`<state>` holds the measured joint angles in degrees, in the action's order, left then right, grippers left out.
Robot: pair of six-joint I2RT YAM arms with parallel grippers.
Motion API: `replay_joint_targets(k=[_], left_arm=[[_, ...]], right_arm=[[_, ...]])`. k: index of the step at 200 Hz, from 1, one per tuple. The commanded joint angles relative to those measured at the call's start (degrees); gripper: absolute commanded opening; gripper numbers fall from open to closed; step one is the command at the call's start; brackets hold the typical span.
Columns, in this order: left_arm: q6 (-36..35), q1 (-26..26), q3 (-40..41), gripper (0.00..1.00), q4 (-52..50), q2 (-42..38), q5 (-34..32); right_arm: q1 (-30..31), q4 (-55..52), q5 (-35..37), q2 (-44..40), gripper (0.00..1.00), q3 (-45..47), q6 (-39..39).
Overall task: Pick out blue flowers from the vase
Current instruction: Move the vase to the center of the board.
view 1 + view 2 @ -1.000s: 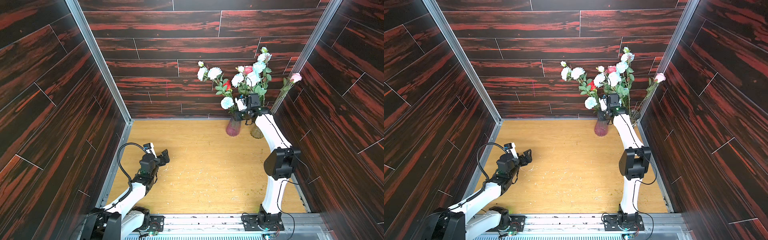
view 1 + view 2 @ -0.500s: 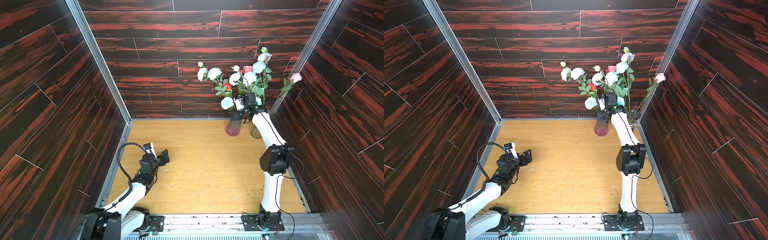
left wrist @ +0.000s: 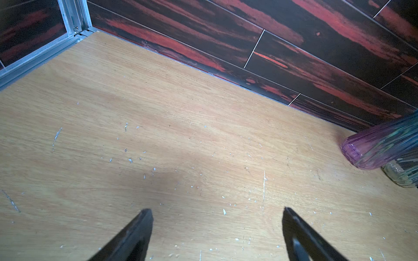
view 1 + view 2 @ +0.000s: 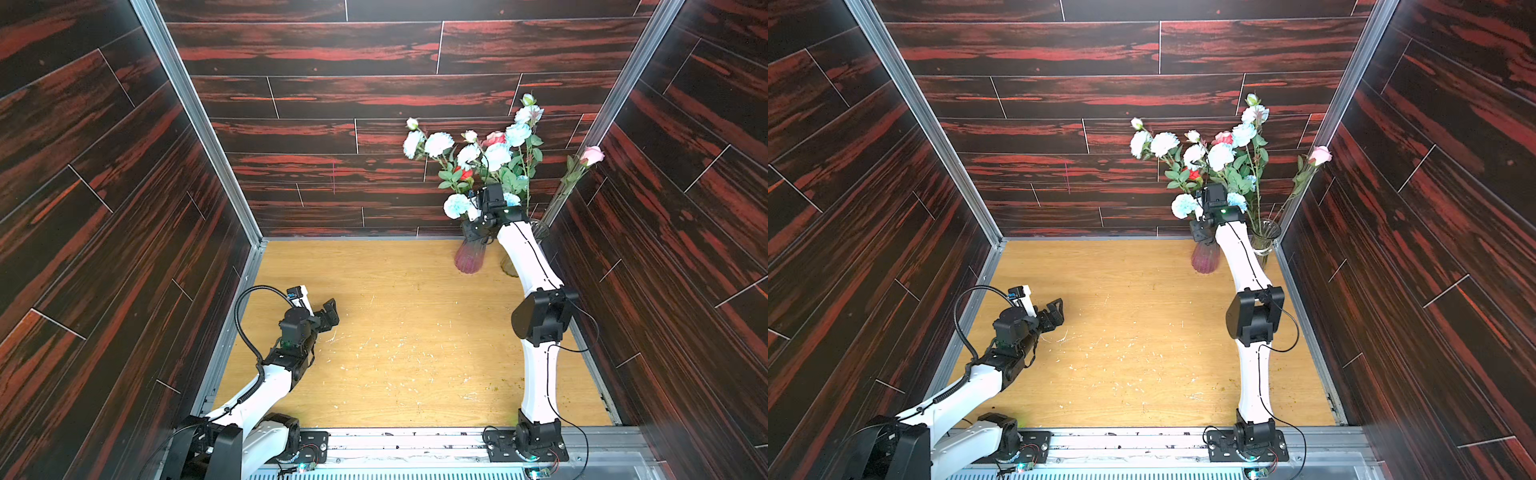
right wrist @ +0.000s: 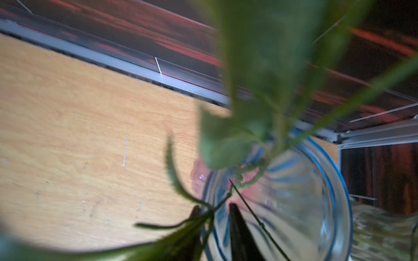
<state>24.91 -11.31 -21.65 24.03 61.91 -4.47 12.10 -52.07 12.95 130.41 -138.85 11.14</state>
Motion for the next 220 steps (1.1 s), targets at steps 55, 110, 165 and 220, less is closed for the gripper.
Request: replay_joint_targets(k=[55, 110, 165, 220], left_arm=[[-0.9, -0.03, -0.51, 0.89, 0.98, -1.0, 0.34], [-0.75, -0.03, -0.33, 0.89, 0.93, -1.4, 0.34], [-0.73, -0.05, -0.28, 0.89, 0.87, -1.46, 0.16], [-0.67, -0.03, -0.02, 0.89, 0.98, -1.77, -0.01]], right_arm=[[2.69, -10.54, 2.09, 2.47, 0.0, -4.39, -1.44], [5.93, -13.82, 1.9, -1.48, 0.0, -4.16, -2.39], [14.06, -9.7, 1.81, -12.13, 0.0, 11.86, -3.82], [24.83, -5.1, 3.8, -23.22, 0.0, 26.87, -7.68]])
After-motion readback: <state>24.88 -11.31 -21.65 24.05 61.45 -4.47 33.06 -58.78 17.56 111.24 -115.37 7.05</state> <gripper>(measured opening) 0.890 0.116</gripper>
